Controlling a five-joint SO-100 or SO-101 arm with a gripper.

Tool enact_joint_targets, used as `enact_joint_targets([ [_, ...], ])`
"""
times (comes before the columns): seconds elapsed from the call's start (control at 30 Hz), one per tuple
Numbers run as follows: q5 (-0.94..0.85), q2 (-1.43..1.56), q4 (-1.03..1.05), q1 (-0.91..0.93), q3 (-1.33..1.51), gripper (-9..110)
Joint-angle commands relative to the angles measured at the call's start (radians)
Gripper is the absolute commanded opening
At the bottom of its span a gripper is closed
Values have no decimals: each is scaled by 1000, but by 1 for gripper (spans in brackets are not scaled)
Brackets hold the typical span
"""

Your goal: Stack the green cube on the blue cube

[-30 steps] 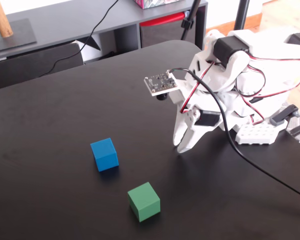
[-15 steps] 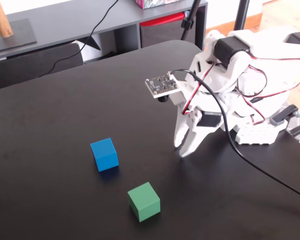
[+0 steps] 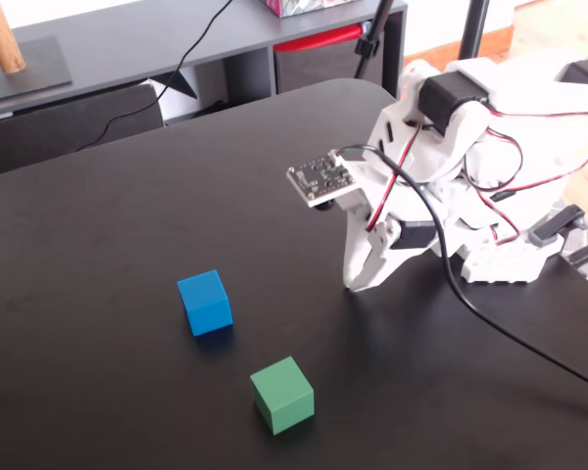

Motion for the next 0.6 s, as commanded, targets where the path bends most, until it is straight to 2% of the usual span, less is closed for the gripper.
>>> enact_joint_targets([
  [0.0,28,-92,26,-52,-135,0],
  [0.27,140,-272,132,-178,-428,0],
  [0.57,275,-563,107,-299,-706,0],
])
